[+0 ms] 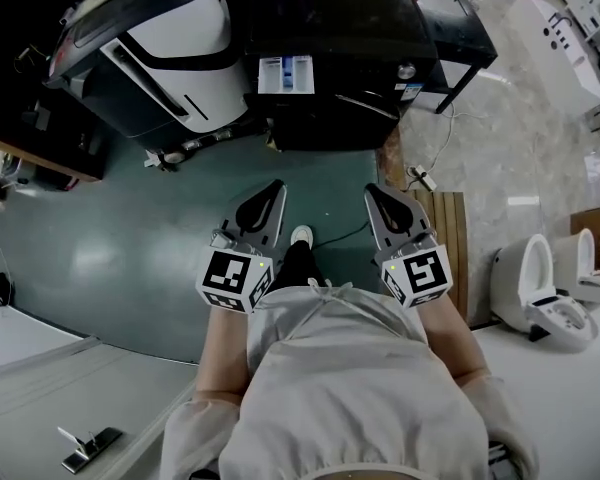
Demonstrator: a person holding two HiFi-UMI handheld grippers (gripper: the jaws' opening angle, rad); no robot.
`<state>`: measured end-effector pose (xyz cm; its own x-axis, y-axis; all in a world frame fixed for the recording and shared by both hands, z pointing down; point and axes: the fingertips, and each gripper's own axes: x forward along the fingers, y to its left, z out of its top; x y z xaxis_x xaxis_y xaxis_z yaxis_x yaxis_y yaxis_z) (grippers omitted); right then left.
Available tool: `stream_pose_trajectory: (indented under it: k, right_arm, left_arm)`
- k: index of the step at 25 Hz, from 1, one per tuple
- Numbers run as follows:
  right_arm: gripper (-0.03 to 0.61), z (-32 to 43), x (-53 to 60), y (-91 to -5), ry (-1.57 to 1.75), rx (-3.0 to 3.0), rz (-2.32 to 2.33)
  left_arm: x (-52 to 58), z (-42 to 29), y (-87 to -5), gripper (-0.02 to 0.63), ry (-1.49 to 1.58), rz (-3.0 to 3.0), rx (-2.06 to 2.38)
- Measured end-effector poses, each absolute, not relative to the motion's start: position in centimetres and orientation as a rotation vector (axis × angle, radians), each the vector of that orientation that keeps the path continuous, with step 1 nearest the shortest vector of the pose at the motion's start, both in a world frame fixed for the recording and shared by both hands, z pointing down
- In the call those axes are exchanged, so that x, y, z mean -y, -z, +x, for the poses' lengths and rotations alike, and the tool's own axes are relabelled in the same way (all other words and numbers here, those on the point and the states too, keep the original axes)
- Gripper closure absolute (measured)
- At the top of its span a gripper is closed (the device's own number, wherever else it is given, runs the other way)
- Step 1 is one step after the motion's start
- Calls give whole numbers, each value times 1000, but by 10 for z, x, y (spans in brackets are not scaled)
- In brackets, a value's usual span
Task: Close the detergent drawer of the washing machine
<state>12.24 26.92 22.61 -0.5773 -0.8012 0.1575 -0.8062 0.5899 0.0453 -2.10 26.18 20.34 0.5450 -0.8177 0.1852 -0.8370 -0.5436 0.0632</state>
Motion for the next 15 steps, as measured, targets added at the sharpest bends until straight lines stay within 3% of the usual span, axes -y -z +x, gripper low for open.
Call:
stream_pose_trajectory:
  k: [15]
  right_arm:
    - [571, 44, -74, -247, -137, 2543, 1431]
  left_arm:
    - [-72, -95, -248, 591, -259, 2608, 1257]
